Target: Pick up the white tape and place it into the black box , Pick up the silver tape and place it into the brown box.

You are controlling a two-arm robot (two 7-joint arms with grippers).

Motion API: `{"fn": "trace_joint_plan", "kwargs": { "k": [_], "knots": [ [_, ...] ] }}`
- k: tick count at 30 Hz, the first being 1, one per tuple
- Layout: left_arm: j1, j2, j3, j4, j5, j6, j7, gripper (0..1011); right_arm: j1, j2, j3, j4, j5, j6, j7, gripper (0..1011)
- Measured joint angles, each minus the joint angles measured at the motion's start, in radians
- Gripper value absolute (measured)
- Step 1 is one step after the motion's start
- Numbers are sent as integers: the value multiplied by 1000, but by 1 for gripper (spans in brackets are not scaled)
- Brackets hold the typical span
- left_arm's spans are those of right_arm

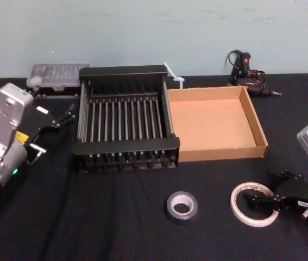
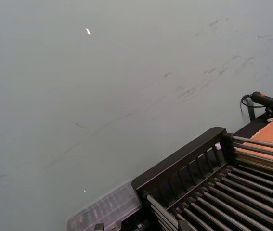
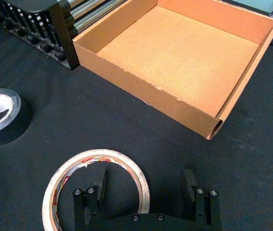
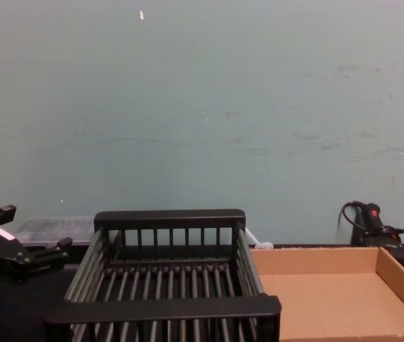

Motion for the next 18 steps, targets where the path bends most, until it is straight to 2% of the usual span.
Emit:
{"fn": "trace_joint_plan", "kwargs": {
  "k": [3,9,13,16,18],
  "knots": [
    [0,0,0,0,0,0,0,1001,0,0,0,0,0,0,0,994],
    [0,0,0,0,0,0,0,1001,0,0,1,-1,1,0,-1,882],
    [0,0,0,0,0,0,0,1001,0,0,1,-1,1,0,-1,734],
    [0,0,0,0,0,0,0,1001,0,0,1,-1,1,0,-1,676],
    [0,0,0,0,0,0,0,1001,0,0,1,-1,1,0,-1,596]
  ]
}}
